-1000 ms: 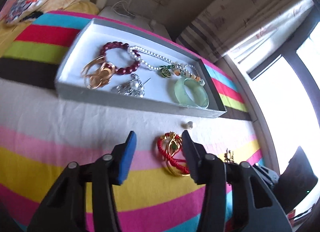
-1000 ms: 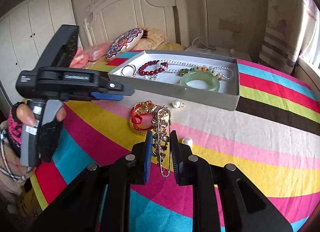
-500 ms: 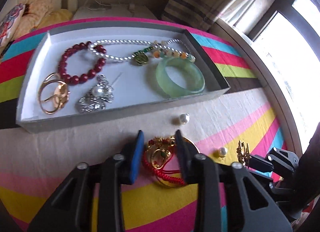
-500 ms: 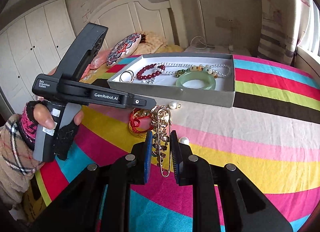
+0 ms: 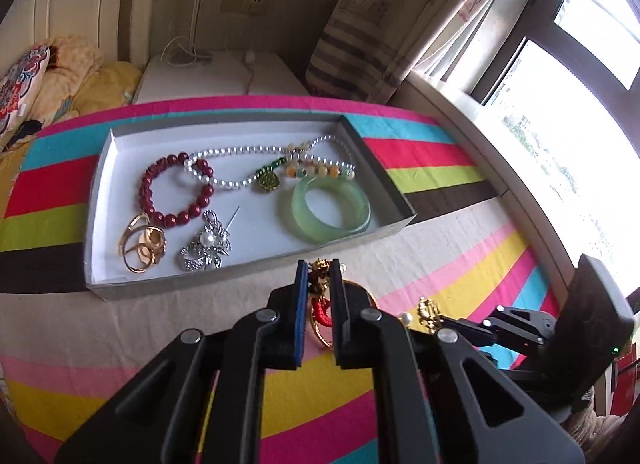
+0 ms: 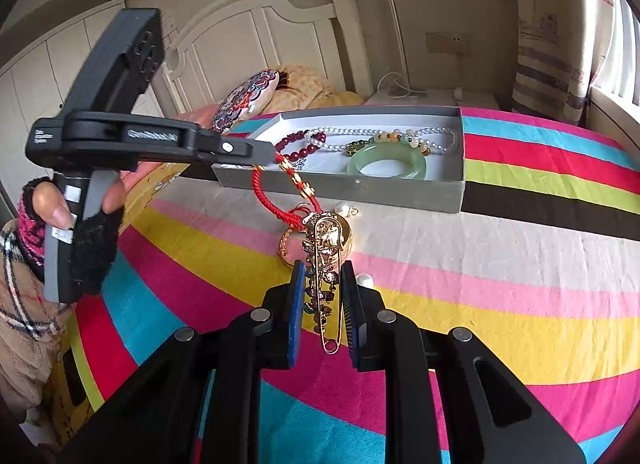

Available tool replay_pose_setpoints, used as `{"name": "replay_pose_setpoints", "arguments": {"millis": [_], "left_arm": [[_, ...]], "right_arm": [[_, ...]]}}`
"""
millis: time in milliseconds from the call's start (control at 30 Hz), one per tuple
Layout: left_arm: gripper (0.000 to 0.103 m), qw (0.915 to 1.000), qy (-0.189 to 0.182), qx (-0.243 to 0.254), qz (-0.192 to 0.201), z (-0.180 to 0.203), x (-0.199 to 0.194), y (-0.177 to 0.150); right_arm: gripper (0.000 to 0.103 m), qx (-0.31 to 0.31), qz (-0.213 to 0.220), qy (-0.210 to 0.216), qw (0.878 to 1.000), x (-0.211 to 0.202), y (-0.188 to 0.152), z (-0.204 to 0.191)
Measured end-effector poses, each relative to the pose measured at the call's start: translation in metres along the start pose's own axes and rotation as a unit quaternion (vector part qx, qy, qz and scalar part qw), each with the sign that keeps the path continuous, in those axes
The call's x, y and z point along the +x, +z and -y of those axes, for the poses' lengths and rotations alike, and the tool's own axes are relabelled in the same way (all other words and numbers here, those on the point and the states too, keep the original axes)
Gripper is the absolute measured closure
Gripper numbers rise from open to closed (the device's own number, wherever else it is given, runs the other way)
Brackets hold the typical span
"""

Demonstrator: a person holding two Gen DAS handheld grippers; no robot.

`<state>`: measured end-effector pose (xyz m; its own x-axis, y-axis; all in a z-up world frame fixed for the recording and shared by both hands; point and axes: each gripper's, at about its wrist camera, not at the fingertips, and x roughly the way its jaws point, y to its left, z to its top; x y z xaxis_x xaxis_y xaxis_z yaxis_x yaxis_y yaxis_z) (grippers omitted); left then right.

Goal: Organize jewelry
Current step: 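Grasp the red string pendant with the left gripper while the right gripper lifts the gold pin, then carry the pendant and gold pin into the tray and open both grippers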

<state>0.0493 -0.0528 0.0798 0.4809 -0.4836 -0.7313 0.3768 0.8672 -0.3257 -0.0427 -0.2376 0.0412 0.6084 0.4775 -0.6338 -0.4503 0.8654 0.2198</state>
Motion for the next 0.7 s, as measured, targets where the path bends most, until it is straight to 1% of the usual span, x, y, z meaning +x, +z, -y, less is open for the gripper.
{"name": "replay_pose_setpoints", "arguments": {"millis": [133,267,300,367,400,467,500,533,700], "left_arm": [[0.093,0.9995,-0.016,-0.011,0.023,-0.003,-0.023,-0.002],[0.093,0.9991,-0.024,-0.019,0.029,-0.007,-0.035,-0.010],[0.093,0.9988,-0.032,-0.023,0.029,-0.008,-0.037,-0.013],[0.093,0.9962,-0.068,-0.041,0.035,-0.011,-0.042,-0.020],[0.093,0.9962,-0.066,-0.046,0.036,-0.012,-0.043,-0.024],[0.093,0.9991,-0.027,-0.025,0.023,-0.007,-0.037,-0.031],[0.093,0.9991,-0.031,-0.025,0.017,-0.008,-0.034,-0.035],[0.093,0.9984,-0.043,-0.033,0.014,-0.011,-0.033,-0.038],[0.093,0.9967,-0.049,-0.056,0.034,-0.026,-0.044,-0.042]], "right_arm": [[0.084,0.000,-0.001,0.000,1.000,0.000,0.000,0.000],[0.084,-0.002,-0.001,-0.002,1.000,0.000,0.000,0.000],[0.084,-0.003,-0.001,-0.003,1.000,0.000,0.000,0.000],[0.084,-0.003,-0.002,-0.005,1.000,0.001,0.001,0.000],[0.084,-0.003,-0.002,-0.006,1.000,0.001,0.001,-0.001],[0.084,-0.003,-0.003,-0.007,1.000,0.001,0.001,-0.001],[0.084,-0.003,-0.004,-0.008,1.000,0.002,0.001,-0.001],[0.084,-0.005,-0.005,-0.009,1.000,0.002,0.001,-0.001],[0.084,-0.011,-0.004,-0.015,1.000,0.001,0.001,-0.005]]}}
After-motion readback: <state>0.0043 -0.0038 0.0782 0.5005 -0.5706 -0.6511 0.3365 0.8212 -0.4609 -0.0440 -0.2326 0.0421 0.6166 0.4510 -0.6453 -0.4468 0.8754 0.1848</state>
